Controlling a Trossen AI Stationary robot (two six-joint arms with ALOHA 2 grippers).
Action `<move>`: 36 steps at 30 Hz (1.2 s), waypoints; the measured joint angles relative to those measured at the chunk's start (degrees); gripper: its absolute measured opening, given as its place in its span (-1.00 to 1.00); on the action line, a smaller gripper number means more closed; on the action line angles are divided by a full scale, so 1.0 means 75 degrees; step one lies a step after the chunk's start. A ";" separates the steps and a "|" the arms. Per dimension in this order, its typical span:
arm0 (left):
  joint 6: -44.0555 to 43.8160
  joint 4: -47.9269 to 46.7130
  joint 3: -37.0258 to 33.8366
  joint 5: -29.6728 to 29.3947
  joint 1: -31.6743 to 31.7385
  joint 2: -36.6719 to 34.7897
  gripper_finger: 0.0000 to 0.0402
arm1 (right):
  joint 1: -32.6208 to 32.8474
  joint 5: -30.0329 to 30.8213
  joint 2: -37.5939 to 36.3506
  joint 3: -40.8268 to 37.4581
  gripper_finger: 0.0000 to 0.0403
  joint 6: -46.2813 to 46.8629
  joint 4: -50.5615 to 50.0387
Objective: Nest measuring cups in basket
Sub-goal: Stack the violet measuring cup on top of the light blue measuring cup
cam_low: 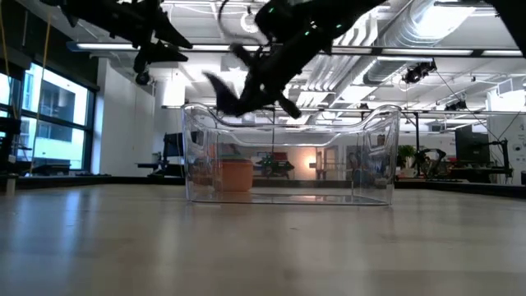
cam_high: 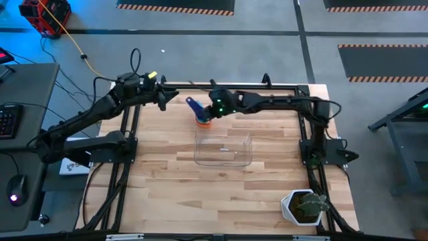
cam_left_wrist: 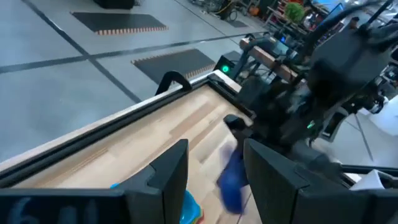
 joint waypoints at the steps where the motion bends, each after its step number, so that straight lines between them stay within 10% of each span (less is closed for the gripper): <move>1: -0.0036 0.0036 -0.0022 0.0001 0.0000 -0.0001 -0.28 | -0.0030 0.0025 0.0222 0.0271 -1.00 -0.0039 -0.0424; 19: 0.0257 0.0880 -0.0018 0.0015 -0.0003 -0.0080 -0.27 | -0.0424 -0.0099 0.1229 0.0929 -0.95 0.1592 -0.1250; 36: 0.0565 0.0867 -0.0018 0.0020 0.0000 -0.0077 -0.27 | -0.0373 0.0147 0.1229 0.0926 -0.32 0.2214 -0.1351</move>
